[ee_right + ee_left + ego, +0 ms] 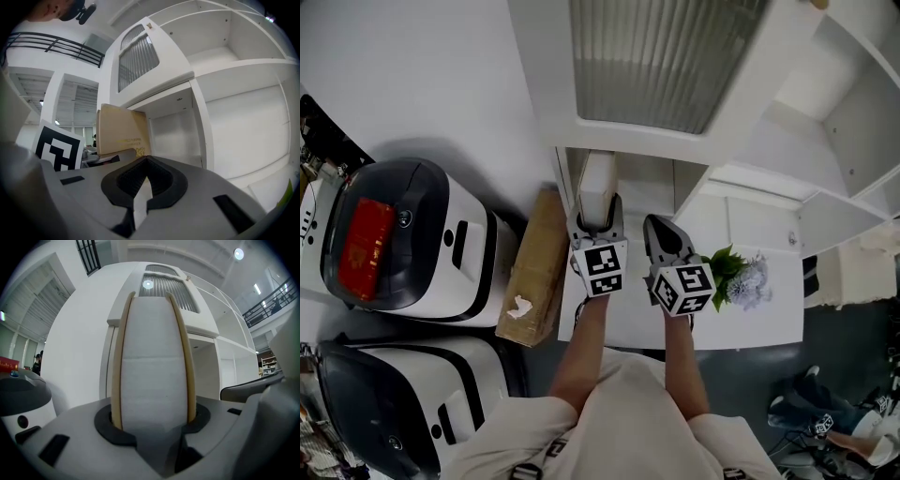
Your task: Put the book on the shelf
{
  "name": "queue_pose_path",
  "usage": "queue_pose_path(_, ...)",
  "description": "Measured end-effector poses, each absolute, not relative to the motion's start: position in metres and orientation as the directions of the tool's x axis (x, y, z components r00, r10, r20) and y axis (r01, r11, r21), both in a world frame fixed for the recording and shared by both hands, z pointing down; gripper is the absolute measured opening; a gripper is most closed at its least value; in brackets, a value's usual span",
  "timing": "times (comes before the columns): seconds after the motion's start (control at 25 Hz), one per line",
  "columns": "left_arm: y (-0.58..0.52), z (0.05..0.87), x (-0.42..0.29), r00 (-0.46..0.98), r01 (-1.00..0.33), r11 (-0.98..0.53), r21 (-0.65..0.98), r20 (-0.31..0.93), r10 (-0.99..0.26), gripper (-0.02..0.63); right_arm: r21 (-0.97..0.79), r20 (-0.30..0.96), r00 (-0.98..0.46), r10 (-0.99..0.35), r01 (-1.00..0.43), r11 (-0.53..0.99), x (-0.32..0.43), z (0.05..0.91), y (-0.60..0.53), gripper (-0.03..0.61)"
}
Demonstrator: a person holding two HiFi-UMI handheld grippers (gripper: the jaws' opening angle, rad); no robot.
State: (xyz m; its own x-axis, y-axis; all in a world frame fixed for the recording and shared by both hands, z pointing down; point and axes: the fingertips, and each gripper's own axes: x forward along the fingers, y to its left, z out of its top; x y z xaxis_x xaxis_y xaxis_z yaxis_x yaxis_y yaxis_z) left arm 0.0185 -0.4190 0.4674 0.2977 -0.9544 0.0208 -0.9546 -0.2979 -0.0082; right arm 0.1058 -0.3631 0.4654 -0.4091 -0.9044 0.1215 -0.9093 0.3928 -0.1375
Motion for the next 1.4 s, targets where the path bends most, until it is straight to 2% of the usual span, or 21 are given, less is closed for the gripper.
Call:
queue_pose_path(0.68,-0.491,0.477,0.035,0.256,-0.967,-0.256,0.009,0.032,-0.966,0.230,-0.140,0.116,-0.341,-0.933,-0.935,0.324,0.141,0.462,-0.369,0.025)
queue_pose_path(1.4,-0.540,0.483,0.037,0.227,-0.971,-0.222,0.085,0.049,-0.973,0.230,-0.123,0.123,-0.336,-0.934,-0.939,0.321,0.150,0.459,-0.371,0.025)
